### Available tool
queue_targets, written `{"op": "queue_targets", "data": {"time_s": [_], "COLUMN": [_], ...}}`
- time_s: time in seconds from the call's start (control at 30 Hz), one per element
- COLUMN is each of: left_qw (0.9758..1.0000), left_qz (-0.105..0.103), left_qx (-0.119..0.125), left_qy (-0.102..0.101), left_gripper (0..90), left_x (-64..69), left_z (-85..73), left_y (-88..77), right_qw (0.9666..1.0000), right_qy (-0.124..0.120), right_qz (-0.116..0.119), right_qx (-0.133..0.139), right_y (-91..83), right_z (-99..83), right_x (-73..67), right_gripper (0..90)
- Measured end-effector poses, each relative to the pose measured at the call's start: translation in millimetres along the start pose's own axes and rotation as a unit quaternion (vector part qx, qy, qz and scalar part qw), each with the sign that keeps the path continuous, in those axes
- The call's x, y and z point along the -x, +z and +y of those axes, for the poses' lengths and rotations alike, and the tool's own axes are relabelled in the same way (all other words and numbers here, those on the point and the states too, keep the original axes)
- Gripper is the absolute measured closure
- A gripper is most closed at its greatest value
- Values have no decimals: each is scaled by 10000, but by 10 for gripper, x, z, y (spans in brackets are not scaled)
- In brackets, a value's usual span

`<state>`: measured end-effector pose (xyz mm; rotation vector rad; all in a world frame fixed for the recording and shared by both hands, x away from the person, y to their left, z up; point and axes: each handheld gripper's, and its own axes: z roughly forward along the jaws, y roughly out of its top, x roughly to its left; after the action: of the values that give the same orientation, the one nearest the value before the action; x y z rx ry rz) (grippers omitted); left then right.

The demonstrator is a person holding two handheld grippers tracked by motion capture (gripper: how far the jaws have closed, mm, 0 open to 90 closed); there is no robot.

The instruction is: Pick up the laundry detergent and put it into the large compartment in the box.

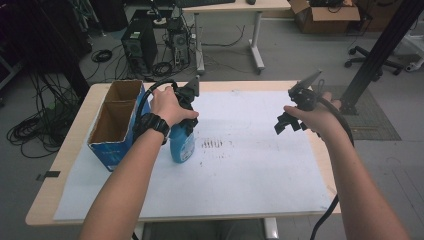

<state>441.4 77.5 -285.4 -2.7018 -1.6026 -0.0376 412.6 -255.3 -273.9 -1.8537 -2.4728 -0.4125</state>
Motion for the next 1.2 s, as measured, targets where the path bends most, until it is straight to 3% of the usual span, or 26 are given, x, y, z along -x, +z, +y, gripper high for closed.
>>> {"op": "queue_targets", "data": {"time_s": [0.73, 1.2], "left_qw": [10000, 10000], "left_qz": [59, 27], "left_qx": [-21, 7], "left_qy": [51, 71], "left_gripper": [370, 371], "left_x": [1, 11], "left_z": [11, 9], "left_y": [-16, -147], "right_qw": [10000, 10000], "right_qy": [-10, -28], "right_qz": [-12, -7], "right_qx": [4, 2], "right_y": [-5, -17], "right_z": [-6, -17], "right_x": [-1, -5], "right_gripper": [63, 65]}}
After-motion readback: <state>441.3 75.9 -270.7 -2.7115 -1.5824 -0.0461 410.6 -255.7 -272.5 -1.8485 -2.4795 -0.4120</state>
